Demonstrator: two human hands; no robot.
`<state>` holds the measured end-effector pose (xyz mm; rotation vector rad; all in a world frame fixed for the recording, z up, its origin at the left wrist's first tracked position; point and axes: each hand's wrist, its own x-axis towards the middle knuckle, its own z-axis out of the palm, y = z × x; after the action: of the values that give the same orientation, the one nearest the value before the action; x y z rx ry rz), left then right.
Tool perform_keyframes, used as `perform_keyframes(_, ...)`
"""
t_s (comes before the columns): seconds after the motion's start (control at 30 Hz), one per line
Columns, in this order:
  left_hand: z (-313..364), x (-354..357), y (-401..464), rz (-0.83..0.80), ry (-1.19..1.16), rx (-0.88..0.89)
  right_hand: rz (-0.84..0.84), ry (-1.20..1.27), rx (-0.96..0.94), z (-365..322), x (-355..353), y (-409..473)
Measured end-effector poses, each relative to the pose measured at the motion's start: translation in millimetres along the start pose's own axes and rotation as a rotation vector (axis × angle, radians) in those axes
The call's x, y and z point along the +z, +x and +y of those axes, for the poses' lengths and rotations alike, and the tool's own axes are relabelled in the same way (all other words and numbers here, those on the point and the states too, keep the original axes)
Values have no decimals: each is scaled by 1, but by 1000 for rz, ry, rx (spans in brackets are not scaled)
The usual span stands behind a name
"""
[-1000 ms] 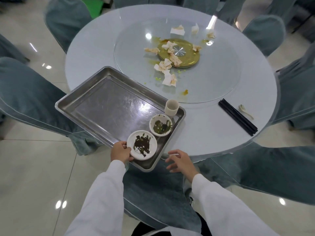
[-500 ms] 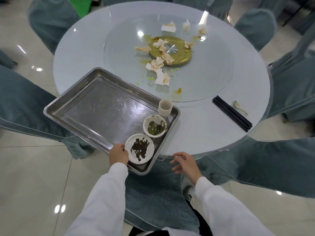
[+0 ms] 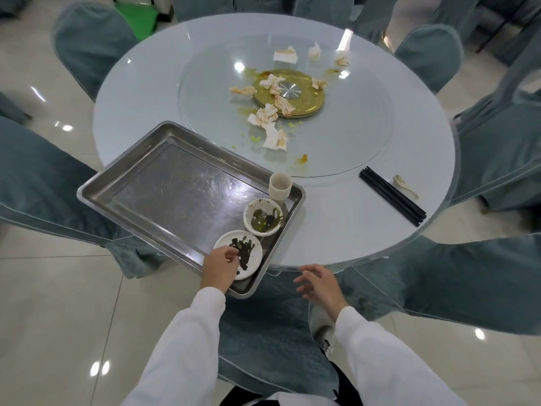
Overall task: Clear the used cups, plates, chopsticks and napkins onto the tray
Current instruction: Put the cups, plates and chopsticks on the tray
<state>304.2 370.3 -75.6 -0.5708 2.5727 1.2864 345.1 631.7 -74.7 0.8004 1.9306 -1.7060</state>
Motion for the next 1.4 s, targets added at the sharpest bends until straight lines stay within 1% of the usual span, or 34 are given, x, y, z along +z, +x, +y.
perform_keyframes(0.13,15,9,-12,-110,22,78,9,-5,-14,-3,-11,-5)
perform_keyframes(0.27,31,20,-23,-126,19,111,32,-1,-35,-8,-33,-9)
perform_keyframes(0.37,45,31,-29,-169,16,136,53,-12,-44,-8,-53,-8)
perform_keyframes(0.5,60,47,-33,-204,-37,138,76,-18,-46,-10,-79,1)
perform_keyframes(0.6,71,61,-35,-229,-32,143,99,-25,-52,-13,-104,14)
perform_keyframes(0.73,87,83,-34,-269,-16,91,171,-73,-82,-14,-139,39)
perform_keyframes(0.8,97,95,-33,-283,-32,55,227,-145,-121,-16,-159,53)
perform_keyframes(0.97,120,138,-37,-213,-71,-13,323,-307,-203,-28,-223,92)
perform_keyframes(1.07,129,162,-40,-190,-77,-52,333,-389,-227,-39,-259,116)
perform_keyframes(1.2,144,193,-48,-185,-87,-98,341,-580,-247,-55,-311,149)
perform_keyframes(1.4,166,211,-51,-167,-115,-181,329,-869,-213,-73,-363,188)
